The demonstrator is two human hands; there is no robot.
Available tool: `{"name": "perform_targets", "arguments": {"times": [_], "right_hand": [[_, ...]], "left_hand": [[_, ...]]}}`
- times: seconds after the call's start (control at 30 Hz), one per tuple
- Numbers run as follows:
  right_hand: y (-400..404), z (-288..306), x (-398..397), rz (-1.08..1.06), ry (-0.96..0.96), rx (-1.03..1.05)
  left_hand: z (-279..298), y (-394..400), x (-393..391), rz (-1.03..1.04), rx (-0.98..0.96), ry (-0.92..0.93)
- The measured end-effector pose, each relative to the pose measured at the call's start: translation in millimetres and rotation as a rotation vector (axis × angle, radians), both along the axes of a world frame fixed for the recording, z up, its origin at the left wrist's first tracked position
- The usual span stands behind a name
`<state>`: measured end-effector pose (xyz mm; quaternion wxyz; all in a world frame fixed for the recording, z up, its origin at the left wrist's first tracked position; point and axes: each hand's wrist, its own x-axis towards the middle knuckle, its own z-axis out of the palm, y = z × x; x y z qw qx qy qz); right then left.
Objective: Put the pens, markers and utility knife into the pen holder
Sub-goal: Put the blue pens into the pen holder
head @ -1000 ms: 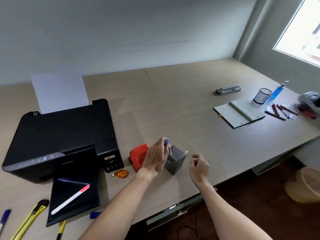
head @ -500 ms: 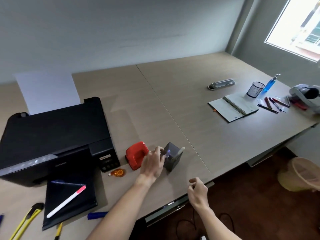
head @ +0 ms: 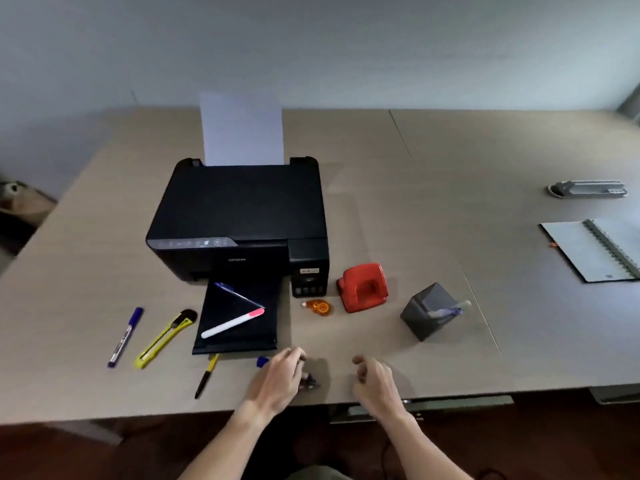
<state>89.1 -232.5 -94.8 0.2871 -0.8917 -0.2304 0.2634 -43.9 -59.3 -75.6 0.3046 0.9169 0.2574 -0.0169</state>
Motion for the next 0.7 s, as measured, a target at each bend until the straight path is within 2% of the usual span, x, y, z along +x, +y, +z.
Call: {"name": "perform_targets", "arguments": {"times": [0.17,0.27,0.53,0.7], "right_hand": [[41.5,-2.7,-27.3,0.338,-0.044,-0.066],[53.4,-7.5,-39.4,0.455,-0.106,-0.093],[46.6,-15.1,-32.9,0.477,-0.292,-0.157],[18.5,-10.5,-11.8,0.428,-0.355,-0.297]], "left_hand": [[-10.6,10.4,-46.3,0.084,0.123,0.096],[-13.9,16.6,-54.0,0.117,0.176,0.172],[-15.4,22.9,-38.7,0.087,0.301,0.308],[-22.3,7.7,-22.6,-0.014,0.238,0.26]]}}
